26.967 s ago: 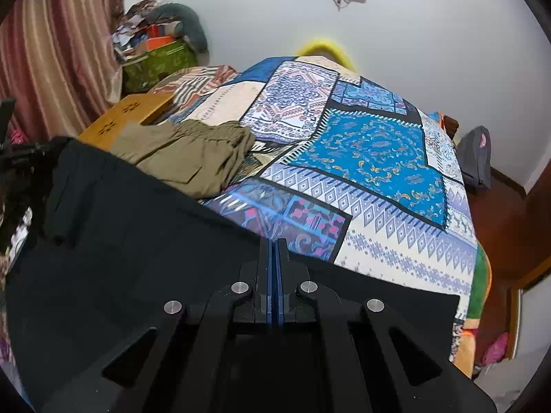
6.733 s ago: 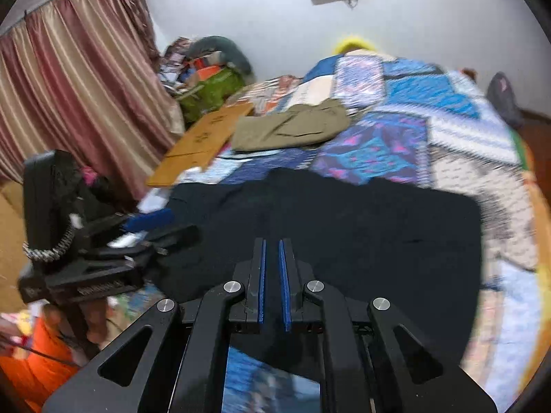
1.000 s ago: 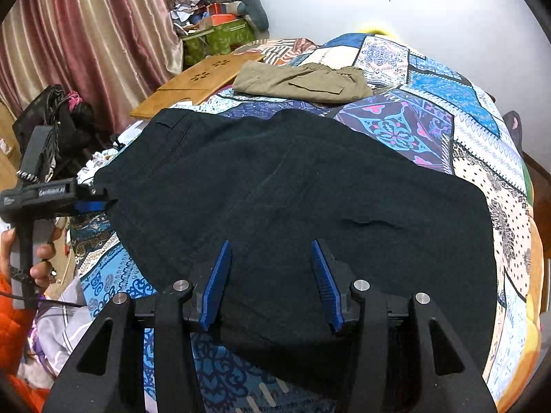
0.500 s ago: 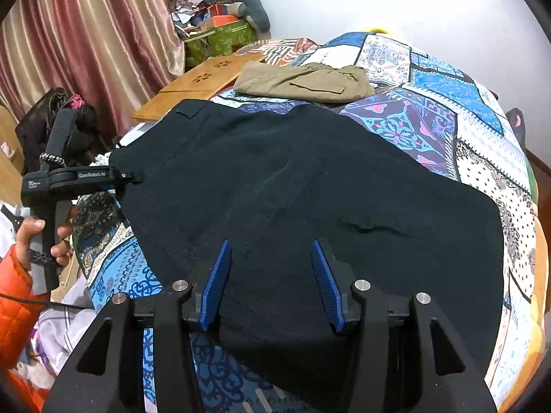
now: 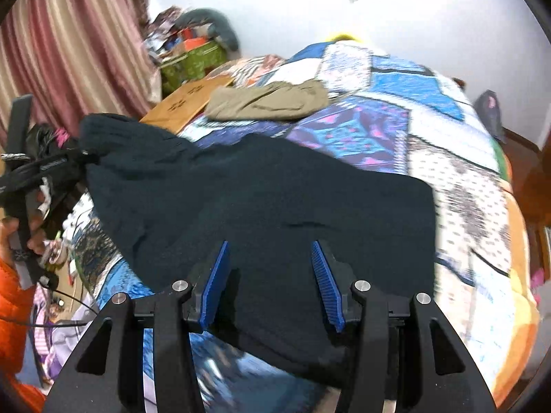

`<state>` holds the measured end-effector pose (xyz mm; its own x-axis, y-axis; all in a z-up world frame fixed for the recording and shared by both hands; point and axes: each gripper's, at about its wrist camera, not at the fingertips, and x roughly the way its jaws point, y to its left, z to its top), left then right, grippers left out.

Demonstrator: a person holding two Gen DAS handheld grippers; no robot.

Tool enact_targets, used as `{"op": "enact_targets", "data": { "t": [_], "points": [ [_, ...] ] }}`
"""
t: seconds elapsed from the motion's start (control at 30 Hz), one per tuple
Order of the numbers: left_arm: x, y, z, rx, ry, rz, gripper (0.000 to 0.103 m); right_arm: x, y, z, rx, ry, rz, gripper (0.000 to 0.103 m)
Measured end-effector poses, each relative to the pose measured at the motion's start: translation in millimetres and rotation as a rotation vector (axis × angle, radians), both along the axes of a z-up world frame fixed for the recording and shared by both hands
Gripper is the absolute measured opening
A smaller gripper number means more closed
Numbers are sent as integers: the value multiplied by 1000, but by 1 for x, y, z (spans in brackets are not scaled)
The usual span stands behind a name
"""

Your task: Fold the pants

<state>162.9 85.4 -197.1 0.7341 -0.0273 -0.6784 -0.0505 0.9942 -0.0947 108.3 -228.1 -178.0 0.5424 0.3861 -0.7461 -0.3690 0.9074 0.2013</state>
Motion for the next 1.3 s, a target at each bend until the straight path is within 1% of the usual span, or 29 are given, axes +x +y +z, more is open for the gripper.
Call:
{"op": "enact_targets", "data": {
  "t": [0.13,0.2,0.33,0.43,0.57,0.63,0.73,0.87,1.0,1.1,1.17,1.3],
  "points": [
    [-4,-29,30,27,-73,-75,16,-6,-33,2,-4,4,-86,46],
    [-5,-45,42,34,-103,-112,16,-10,-52,-2,-7,15,-132,46],
    [-5,-78,60,42,-144,-179,16,-14,-75,-17,-2,54,-187,46],
    [-3,-100,66,43,-152,-227,15,-15,-82,-33,49,102,-195,46],
    [1,-129,71,37,-146,-290,14,-14,-83,-38,86,94,-199,46],
    [4,-148,72,28,-137,-337,14,-14,-85,-39,109,93,-199,47],
    [5,-180,69,17,-119,-410,14,-15,-86,-40,123,86,-194,47],
    [4,-233,57,39,-86,-515,14,-17,-89,-42,140,80,-191,48],
    [-6,-269,47,48,-73,-590,14,-18,-91,-44,155,76,-189,49],
    [-13,-289,42,52,-69,-629,14,-18,-92,-44,161,74,-186,49],
    [-15,-295,36,53,-51,-646,14,-19,-94,-43,162,78,-184,49],
    [-19,-299,15,35,35,-683,14,-27,-109,-34,176,78,-207,49]
  ]
}}
